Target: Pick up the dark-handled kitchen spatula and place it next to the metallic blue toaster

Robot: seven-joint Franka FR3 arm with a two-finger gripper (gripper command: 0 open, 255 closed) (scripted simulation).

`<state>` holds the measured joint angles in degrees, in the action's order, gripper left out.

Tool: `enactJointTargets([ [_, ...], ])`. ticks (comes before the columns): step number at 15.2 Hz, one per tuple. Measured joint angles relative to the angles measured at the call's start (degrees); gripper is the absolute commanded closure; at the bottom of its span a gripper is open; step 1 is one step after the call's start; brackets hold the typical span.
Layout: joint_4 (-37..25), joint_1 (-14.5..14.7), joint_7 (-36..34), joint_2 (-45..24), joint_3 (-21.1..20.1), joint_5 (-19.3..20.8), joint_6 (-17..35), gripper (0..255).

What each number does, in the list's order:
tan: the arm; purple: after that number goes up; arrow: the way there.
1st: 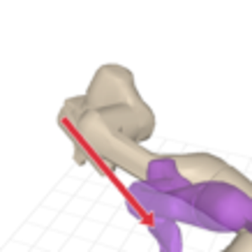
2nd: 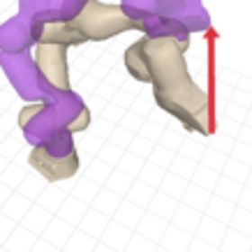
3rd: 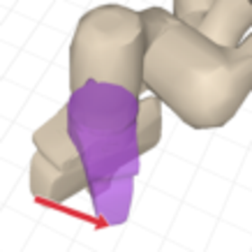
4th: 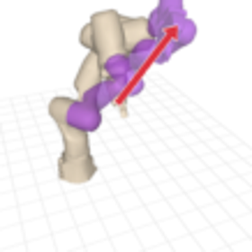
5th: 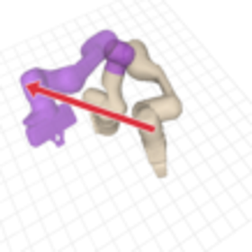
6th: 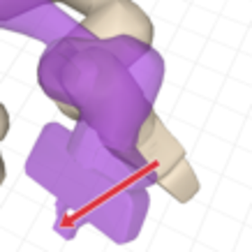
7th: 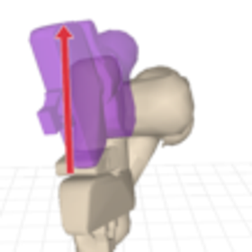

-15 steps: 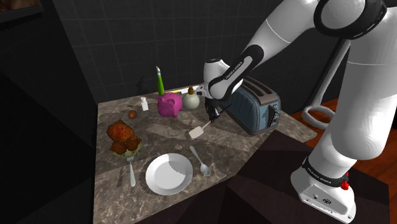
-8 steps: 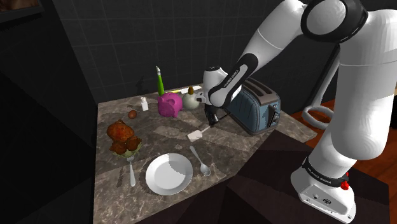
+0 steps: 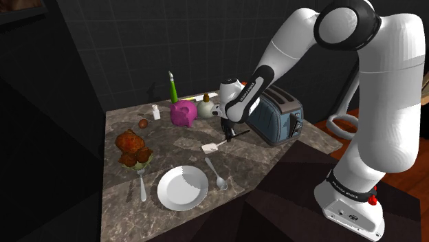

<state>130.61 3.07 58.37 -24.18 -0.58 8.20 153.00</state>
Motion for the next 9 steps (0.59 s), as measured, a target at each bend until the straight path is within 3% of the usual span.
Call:
enactJointTargets([
  [4, 0.0, 0.0, 0.0, -0.1, 0.0, 0.0, 0.1, 255],
  [5, 0.0, 0.0, 0.0, -0.1, 0.0, 0.0, 0.1, 0],
  [9, 0.0, 0.0, 0.0, -0.1, 0.0, 0.0, 0.1, 0],
])
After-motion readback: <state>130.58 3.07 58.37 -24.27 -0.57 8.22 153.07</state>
